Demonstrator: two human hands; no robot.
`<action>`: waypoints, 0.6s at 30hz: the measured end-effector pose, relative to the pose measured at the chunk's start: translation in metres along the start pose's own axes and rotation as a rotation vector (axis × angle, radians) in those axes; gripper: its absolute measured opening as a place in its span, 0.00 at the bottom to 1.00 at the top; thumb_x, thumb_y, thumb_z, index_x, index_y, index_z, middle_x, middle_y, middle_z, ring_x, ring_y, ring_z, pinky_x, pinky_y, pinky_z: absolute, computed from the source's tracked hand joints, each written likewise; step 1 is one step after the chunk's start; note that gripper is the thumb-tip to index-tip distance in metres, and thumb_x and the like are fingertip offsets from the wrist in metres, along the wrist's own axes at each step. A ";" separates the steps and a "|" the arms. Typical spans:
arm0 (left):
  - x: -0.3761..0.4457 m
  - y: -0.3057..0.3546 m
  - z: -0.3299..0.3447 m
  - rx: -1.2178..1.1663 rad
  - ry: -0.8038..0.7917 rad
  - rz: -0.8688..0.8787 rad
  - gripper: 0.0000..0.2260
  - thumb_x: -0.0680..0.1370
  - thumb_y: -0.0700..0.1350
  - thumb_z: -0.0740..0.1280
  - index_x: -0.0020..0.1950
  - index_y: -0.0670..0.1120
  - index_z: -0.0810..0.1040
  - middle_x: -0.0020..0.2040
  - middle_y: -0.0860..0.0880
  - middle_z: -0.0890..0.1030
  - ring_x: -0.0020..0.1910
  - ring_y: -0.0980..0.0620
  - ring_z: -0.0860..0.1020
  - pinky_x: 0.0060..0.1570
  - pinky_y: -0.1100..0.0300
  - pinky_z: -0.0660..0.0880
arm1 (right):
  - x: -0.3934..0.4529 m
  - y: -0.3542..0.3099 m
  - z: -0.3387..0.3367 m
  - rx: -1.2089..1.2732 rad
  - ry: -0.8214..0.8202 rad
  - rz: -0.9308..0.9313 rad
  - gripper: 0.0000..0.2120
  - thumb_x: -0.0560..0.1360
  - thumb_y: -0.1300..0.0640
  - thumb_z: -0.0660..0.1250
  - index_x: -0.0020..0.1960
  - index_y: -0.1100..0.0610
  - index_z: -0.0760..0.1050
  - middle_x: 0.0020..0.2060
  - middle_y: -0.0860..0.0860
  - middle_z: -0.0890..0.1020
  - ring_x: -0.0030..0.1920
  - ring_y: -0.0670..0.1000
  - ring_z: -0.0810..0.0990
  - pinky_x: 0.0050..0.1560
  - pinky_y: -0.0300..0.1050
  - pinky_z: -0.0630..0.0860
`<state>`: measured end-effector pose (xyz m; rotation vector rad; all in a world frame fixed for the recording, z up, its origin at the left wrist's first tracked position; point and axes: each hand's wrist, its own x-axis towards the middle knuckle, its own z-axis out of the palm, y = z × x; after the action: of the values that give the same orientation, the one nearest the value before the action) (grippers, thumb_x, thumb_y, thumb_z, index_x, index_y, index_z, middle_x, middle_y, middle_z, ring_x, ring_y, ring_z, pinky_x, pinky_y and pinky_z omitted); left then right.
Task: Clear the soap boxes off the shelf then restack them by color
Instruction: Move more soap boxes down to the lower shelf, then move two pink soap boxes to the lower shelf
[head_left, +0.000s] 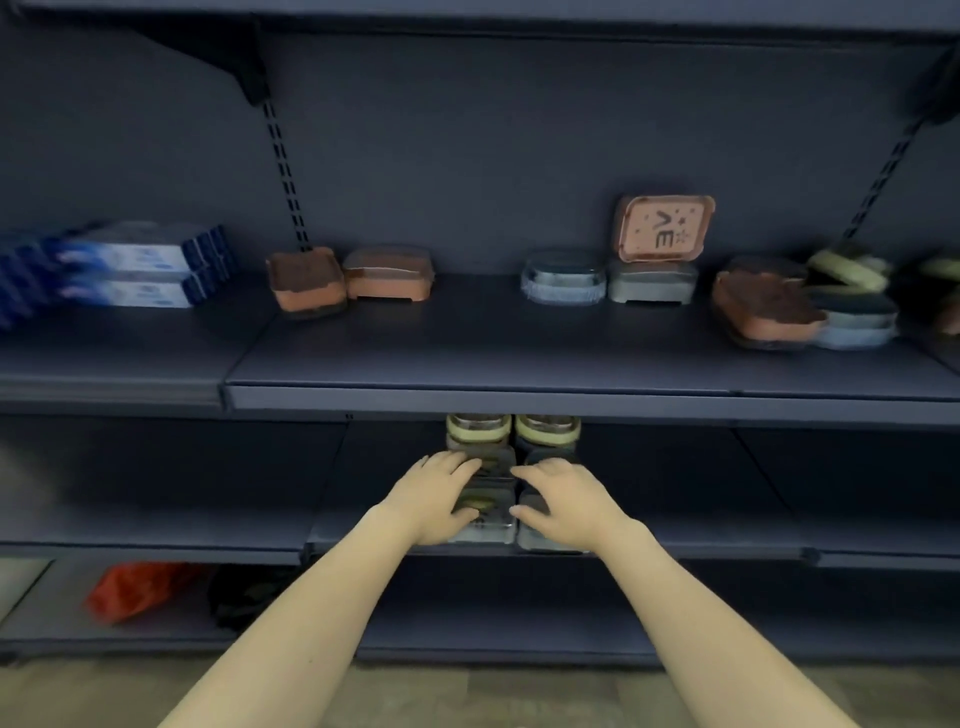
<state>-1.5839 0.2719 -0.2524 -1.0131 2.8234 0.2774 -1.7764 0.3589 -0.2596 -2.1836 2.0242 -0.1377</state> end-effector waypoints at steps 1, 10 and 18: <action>-0.011 0.000 -0.007 -0.001 0.016 0.002 0.30 0.80 0.55 0.58 0.77 0.46 0.51 0.77 0.46 0.55 0.75 0.47 0.53 0.74 0.54 0.52 | -0.003 -0.009 -0.005 -0.008 0.018 -0.014 0.26 0.78 0.42 0.58 0.73 0.52 0.63 0.66 0.51 0.73 0.67 0.53 0.67 0.63 0.48 0.65; -0.064 -0.021 -0.077 0.062 0.414 -0.125 0.24 0.81 0.53 0.56 0.75 0.47 0.59 0.72 0.50 0.66 0.68 0.49 0.67 0.64 0.55 0.67 | 0.010 -0.065 -0.067 -0.025 0.199 -0.044 0.21 0.79 0.41 0.55 0.65 0.52 0.71 0.57 0.49 0.79 0.57 0.51 0.75 0.54 0.46 0.73; -0.053 -0.067 -0.125 0.158 0.519 -0.251 0.26 0.80 0.53 0.59 0.75 0.46 0.58 0.75 0.47 0.62 0.72 0.48 0.61 0.66 0.53 0.61 | 0.063 -0.088 -0.109 -0.055 0.358 -0.157 0.18 0.80 0.44 0.56 0.61 0.54 0.75 0.54 0.50 0.80 0.55 0.53 0.76 0.53 0.48 0.70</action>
<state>-1.5072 0.2268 -0.1293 -1.5727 3.0277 -0.2733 -1.7039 0.2966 -0.1392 -2.5018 2.0405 -0.5338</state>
